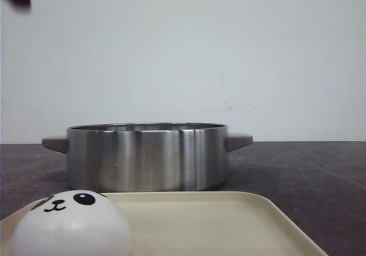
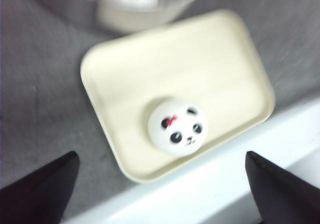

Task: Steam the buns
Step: 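Grasp the last panda bun on the tray with the left gripper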

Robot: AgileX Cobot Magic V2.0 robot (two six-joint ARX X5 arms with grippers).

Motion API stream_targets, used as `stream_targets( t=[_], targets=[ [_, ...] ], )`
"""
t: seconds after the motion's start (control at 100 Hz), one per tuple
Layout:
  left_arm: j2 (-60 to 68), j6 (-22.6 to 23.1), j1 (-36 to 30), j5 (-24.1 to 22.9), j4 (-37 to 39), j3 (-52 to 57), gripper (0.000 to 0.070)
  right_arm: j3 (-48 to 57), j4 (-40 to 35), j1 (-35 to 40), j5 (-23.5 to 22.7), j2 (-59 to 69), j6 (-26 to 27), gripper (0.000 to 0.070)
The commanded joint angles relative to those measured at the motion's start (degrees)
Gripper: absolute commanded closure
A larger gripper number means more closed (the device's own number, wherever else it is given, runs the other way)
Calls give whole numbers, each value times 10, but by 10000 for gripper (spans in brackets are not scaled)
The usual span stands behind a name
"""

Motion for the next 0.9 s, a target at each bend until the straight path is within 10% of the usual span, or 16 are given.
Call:
stream_targets(
  t=[0.0,0.72,0.89],
  targets=[
    [24,-5,-19,2,20,5,22,10,-12,7,16,-3,-9,693],
    [342,-32,-98,1,131,4,32,10,-75,7,44,-23,-21,693],
    [349,-30,-98,1,137,4,429,10,-75,7,44,-23,-22,693]
  ],
)
